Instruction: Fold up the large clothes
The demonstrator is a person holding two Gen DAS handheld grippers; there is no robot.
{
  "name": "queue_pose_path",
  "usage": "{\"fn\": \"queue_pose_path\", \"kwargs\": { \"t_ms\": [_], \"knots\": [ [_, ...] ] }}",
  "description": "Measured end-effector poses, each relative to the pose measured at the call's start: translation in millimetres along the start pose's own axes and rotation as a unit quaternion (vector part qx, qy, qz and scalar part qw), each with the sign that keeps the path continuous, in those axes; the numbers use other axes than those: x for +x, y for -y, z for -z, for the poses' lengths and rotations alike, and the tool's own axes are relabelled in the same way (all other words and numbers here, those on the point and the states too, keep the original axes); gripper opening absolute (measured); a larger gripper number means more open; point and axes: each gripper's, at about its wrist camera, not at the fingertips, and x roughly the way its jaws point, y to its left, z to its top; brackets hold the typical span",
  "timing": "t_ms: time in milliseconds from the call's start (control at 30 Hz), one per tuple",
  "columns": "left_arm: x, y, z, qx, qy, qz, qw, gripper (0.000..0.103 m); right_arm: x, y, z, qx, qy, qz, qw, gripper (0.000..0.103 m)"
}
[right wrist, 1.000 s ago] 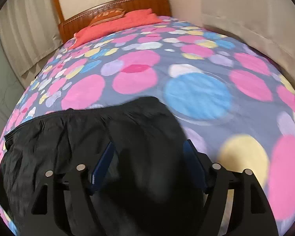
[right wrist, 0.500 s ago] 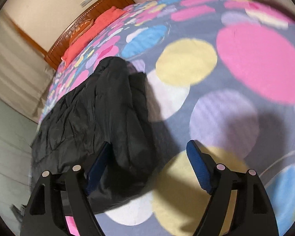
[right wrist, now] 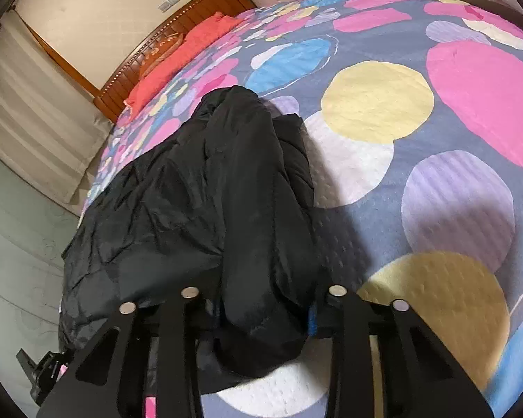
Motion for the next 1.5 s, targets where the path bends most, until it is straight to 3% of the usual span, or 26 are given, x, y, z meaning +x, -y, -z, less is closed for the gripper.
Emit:
{"fn": "queue_pose_path", "kwargs": {
  "t_ms": [233,1067,1233,1400,1500],
  "knots": [
    [-18,-3,8,0.009,-0.003,-0.004,0.9999,0.025,-19,5,12,0.000,-0.001,-0.007,1.000,0.029],
    [-107,-50,80,0.030,-0.026,-0.005,0.9992,0.026,-95,49,84,-0.007,-0.021,-0.005,1.000,0.030],
    [-108,-55,82,0.035,-0.028,-0.007,0.9990,0.034,-98,49,85,-0.006,-0.022,-0.001,1.000,0.038],
    [-122,-51,82,0.057,-0.017,-0.024,0.9979,0.053,-113,47,90,-0.022,-0.017,0.016,0.999,0.043],
    [-131,-55,81,0.068,-0.009,-0.034,0.9971,0.059,-126,43,96,-0.043,-0.012,0.036,0.998,0.046]
  ]
}}
